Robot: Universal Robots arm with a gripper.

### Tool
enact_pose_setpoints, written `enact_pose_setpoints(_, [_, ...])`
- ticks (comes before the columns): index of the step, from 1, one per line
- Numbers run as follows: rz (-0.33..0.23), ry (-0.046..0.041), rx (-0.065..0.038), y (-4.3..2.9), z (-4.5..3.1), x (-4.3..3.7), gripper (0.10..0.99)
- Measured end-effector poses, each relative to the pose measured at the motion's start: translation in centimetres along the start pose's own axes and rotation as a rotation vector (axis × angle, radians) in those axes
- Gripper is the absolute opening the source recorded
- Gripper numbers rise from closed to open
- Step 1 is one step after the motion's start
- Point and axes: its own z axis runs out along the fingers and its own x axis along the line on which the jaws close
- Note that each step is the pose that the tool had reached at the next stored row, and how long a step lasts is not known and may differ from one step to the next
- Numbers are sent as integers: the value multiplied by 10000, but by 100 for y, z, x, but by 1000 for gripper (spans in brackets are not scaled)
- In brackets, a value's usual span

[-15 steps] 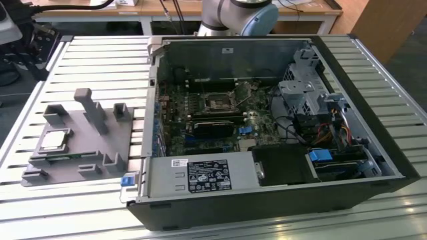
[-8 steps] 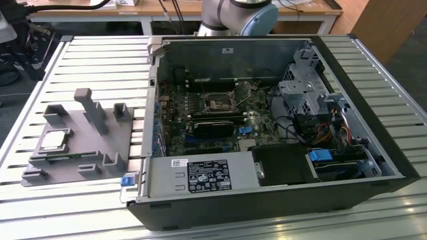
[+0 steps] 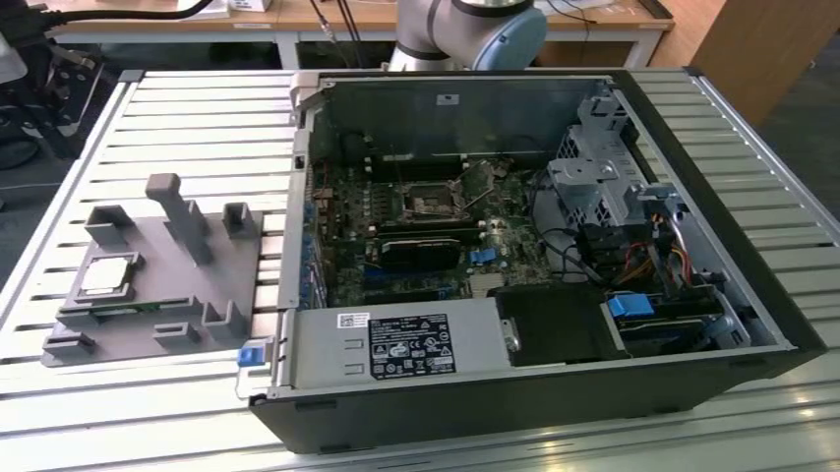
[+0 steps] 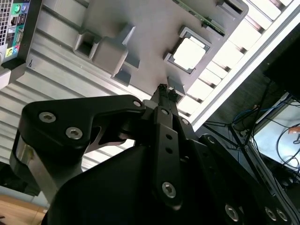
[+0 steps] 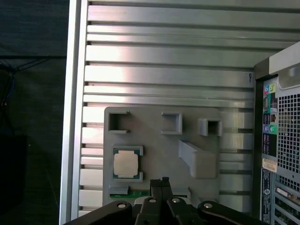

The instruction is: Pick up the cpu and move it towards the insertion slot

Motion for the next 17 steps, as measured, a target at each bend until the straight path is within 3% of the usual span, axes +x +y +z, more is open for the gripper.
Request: enact_pose_setpoints(17, [1,0,0,1,1,72,106])
